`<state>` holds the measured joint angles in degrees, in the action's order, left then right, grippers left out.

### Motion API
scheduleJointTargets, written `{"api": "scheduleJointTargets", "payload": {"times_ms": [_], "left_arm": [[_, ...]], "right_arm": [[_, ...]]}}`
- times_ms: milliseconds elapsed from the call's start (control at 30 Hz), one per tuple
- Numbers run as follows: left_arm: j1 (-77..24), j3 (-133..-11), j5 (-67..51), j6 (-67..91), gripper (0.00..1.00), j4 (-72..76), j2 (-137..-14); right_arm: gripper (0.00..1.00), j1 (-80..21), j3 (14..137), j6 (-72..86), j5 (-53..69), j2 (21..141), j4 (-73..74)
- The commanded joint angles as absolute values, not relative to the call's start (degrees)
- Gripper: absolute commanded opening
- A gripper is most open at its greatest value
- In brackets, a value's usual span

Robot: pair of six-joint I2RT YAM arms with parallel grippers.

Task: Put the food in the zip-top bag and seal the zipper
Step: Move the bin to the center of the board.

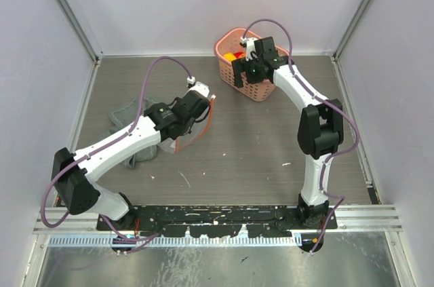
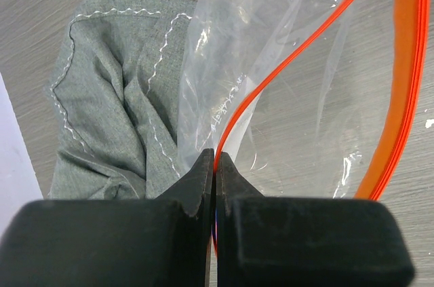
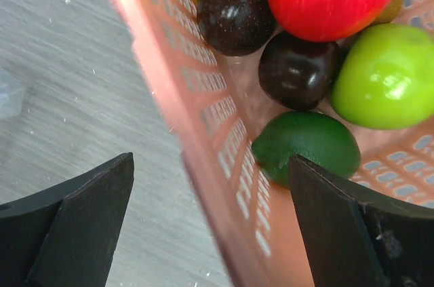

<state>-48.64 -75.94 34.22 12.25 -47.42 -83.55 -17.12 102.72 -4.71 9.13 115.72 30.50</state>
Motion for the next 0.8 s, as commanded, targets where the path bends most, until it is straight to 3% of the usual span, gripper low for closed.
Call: {"api": "scheduleJointTargets", "payload": {"times_ms": [0, 400, 767], "left_arm": [[-49.1, -77.7, 35.32, 11.39, 0.0, -46.98, -82.02], [-49.53, -77.67, 35.28, 11.36, 0.0, -47.02, -81.44], [-49.68, -77.35, 34.06, 11.4, 0.0, -46.33, -80.34]], "right_arm": [[0.99, -16.99, 98.56, -1.25, 10.19, 109.76, 39.14], [0.98, -17.49, 83.32, 6.71, 10.39, 94.05, 39.37], [0.97, -17.87, 82.72, 6.67, 13.13, 89.0, 38.18]]}}
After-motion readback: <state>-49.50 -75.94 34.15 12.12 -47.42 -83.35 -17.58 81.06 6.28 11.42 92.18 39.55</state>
